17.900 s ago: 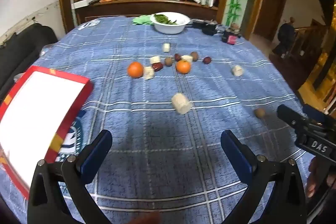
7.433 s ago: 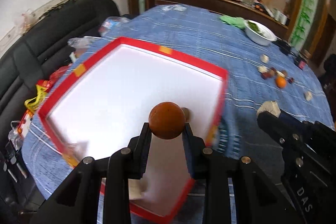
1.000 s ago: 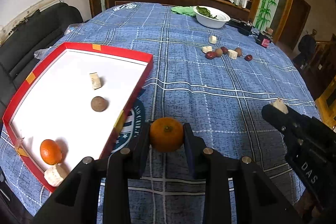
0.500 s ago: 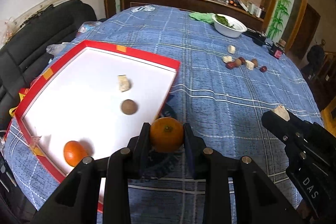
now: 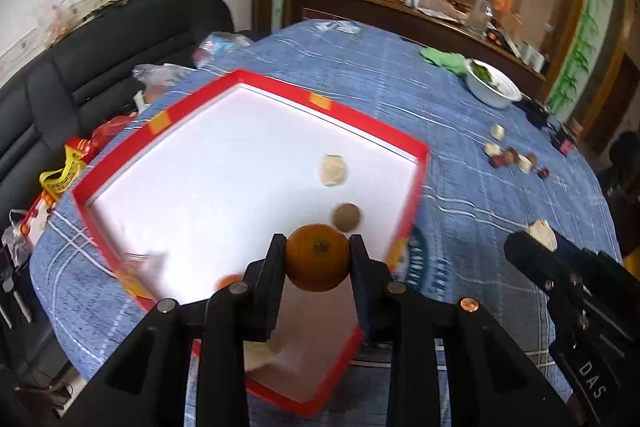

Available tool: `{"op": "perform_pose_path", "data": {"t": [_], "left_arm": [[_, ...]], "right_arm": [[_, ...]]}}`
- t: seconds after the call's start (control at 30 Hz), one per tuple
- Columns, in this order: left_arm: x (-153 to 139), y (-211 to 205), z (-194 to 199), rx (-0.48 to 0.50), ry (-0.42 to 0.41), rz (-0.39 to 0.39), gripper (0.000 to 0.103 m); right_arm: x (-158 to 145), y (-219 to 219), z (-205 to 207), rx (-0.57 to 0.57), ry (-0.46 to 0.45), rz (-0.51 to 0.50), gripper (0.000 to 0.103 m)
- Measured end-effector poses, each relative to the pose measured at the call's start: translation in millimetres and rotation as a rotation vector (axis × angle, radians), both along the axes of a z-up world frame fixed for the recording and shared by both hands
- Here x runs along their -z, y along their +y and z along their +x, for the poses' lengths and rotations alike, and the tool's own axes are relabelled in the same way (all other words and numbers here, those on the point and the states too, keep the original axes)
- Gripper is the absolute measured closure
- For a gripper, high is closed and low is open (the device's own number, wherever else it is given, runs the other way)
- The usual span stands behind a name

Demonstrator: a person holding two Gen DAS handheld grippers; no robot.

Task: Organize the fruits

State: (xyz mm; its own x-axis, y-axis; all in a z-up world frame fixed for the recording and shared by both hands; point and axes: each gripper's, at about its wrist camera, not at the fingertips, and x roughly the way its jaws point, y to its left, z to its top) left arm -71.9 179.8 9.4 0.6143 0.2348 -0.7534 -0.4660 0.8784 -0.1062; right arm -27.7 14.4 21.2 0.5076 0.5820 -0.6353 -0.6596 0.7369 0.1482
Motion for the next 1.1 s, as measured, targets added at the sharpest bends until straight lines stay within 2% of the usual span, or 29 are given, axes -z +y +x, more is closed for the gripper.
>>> {"op": "perform_pose_path", "data": {"t": [0.3,0.67,0.87,1.1], "left_arm": [[-0.6,36.7,-14.5,-0.100,-0.019,-0.024,0.073],[-1.5,83.2,-29.5,-0.171,-0.023,-0.042,0.073],[3.8,100.5,-33.1,-0.187,-0.007,-0.040,0.073],[7.6,101.7,-32.8,-0.168,0.011,-0.029,0.073]], "right_arm": [[-1.3,42.5,-7.6,-0.095,0.002,-0.023,0.075],[-10.4,97.8,-16.4,-0.160,-0.017,-0.062,0.074],[-9.0,121.8,-23.3,-0.180,-0.017,-0.081,0.074],[-3.6,133.0,-25.3,-0.188,-0.001,-0.082,0.074]]}}
